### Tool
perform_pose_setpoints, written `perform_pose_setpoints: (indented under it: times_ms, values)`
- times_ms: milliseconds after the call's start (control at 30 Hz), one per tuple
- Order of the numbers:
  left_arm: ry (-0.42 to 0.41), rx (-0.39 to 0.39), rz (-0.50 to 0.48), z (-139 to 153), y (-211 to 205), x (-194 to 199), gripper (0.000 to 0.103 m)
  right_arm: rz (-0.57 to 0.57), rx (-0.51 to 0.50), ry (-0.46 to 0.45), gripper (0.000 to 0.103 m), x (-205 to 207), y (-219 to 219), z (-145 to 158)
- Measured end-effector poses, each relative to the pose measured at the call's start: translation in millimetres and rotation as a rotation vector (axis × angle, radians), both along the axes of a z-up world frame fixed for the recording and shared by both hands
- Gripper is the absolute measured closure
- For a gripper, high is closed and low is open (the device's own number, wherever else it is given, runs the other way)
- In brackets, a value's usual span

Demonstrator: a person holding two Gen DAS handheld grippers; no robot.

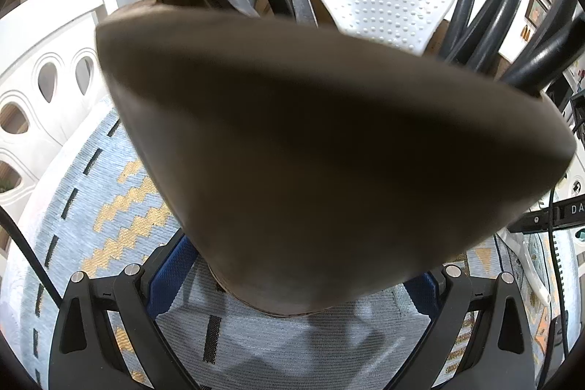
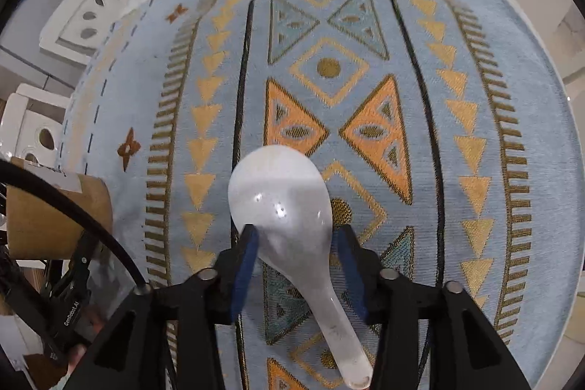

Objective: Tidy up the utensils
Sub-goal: 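Lift the white ceramic spoon and carry it over the wooden cup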

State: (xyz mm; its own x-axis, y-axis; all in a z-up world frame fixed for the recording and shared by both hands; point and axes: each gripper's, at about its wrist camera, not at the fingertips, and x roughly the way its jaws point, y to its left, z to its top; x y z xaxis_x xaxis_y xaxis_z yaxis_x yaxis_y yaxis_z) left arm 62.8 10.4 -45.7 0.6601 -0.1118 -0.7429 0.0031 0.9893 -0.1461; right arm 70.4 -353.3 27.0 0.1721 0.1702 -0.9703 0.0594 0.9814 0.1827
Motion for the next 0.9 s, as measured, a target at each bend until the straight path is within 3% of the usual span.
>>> perform_pose_setpoints:
  times_ms: [133, 200, 233, 300, 333, 400, 567, 900]
  values:
    - [0.000, 0.000, 0.000, -4, 5, 1, 0.003, 0.022, -0.009, -0.008, 0.046, 14, 5, -7]
    - [0.000, -0.001, 0.000, -4, 4, 1, 0.003, 0.073, -0.012, -0.022, 0.025, 14, 12, -10]
    - [0.001, 0.000, 0.000, -4, 4, 1, 0.003, 0.119, -0.071, -0.038, 0.023, 16, 24, -14]
    - [0.001, 0.001, 0.000, -4, 4, 1, 0.003, 0.174, -0.190, -0.060, 0.024, 16, 45, -18]
    - [0.001, 0.000, 0.000, -3, 4, 1, 0.003, 0.182, -0.186, -0.074, 0.029, 16, 51, -15]
    - [0.001, -0.003, -0.001, -4, 6, 2, 0.003, 0.156, -0.155, -0.076, 0.040, 18, 48, -12]
    - [0.000, -0.006, -0.002, -3, 6, 3, 0.003, 0.093, -0.084, -0.091, 0.040, 9, 36, 2]
    - [0.001, -0.008, -0.001, -3, 8, 3, 0.003, 0.040, 0.035, -0.299, 0.040, -23, 33, 74]
